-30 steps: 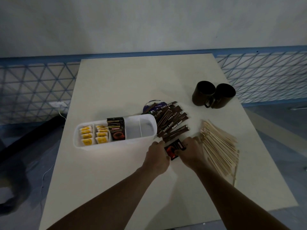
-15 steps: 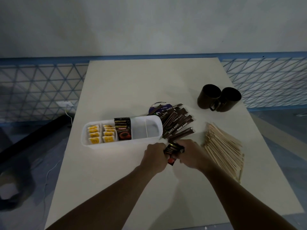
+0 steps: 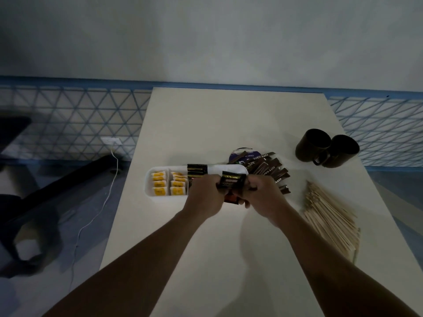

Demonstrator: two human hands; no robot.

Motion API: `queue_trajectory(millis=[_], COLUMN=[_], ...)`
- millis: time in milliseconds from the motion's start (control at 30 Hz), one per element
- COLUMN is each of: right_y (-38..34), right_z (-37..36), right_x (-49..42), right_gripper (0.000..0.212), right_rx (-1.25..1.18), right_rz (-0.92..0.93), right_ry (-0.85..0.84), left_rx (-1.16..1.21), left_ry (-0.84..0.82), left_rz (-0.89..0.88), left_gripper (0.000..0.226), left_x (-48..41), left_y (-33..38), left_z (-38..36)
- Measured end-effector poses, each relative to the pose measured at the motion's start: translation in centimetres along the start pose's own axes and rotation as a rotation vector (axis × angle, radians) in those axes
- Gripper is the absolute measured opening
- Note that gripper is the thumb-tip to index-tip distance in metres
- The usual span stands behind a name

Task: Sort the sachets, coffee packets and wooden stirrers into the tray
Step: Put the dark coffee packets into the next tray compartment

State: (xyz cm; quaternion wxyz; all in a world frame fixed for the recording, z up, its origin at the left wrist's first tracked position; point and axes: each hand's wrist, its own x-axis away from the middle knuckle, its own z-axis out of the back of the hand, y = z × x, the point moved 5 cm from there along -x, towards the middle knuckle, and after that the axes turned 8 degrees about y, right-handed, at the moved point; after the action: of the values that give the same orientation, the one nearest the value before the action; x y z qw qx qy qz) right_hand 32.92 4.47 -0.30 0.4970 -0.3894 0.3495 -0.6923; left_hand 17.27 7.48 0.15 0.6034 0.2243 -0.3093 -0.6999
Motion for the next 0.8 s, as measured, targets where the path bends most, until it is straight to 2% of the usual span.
queue_trajectory(millis=[267,400,567,633,800], right_y=[-3.3,-4.0,-5.0,-5.3,-4.9], right_z=[-3.7,-5.2,-6.8,-7.6,-8.8], right_x=[-1.9,-2.9,-3.6,-3.7,-4.0], right_gripper=[0.004,0.006,0.022,0.029,0.023], right_rx=[0.06,0.152,0.311,0.388,0.467], right_rz=[0.028,0.061,0.091,0.104,0.085], right_ry=[0.079,0.098,0.107,0.114,0.115], left_rx=[0.009,0.04,-0.121,-0.207,-0.373], left_ry=[0.164,0.154,0.083,0.023,-0.158], left_rz=[0.08,0.123,0.072,0.103,0.138], left_gripper=[0.014,0.024,0.059,0.073,0.109], left_x=[-1.6,-2.4,-3.1,-3.1,-2.6], left_y=[-3.3,-5.3,-7.4,-8.4,-10.4], left_z=[5.8,7.8,8.7,8.6,7.5])
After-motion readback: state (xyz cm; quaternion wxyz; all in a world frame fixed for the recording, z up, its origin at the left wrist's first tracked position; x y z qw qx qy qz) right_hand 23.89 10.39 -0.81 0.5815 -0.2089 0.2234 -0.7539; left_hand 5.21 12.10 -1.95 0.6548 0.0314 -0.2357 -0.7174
